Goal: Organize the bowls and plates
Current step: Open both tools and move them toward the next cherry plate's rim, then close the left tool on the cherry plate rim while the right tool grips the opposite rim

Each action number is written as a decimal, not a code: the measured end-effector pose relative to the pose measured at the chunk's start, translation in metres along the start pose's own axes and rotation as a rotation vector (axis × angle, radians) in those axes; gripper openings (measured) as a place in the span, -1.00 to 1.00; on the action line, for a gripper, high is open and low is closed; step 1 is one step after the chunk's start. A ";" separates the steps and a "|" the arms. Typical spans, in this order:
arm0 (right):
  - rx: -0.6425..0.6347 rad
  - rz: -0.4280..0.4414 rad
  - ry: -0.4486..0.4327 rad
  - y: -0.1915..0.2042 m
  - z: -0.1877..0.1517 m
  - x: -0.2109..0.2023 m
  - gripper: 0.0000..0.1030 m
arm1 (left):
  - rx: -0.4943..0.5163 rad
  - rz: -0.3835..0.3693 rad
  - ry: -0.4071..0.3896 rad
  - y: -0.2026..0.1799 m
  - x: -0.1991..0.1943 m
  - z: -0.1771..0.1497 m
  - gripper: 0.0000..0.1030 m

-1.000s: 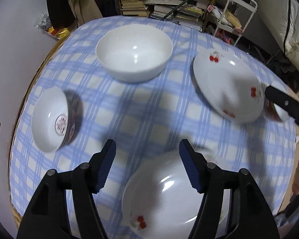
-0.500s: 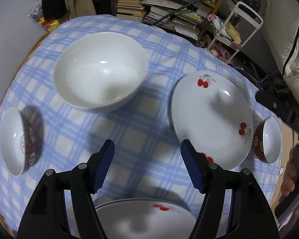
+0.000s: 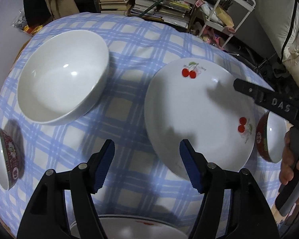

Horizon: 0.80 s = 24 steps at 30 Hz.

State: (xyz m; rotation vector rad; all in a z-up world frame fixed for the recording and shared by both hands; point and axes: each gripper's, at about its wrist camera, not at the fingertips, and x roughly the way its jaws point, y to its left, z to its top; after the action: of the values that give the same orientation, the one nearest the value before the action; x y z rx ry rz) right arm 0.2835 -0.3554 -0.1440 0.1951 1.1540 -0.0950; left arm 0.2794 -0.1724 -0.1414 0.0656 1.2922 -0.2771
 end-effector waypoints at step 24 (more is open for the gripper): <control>-0.009 0.098 0.073 -0.013 -0.007 0.023 -0.56 | -0.036 -0.075 0.114 0.006 0.030 0.024 -0.70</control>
State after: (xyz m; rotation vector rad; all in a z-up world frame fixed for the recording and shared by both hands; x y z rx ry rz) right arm 0.2848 -0.3658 -0.1691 0.2485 1.2154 0.0044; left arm 0.3110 -0.1765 -0.1640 0.0021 1.4144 -0.3181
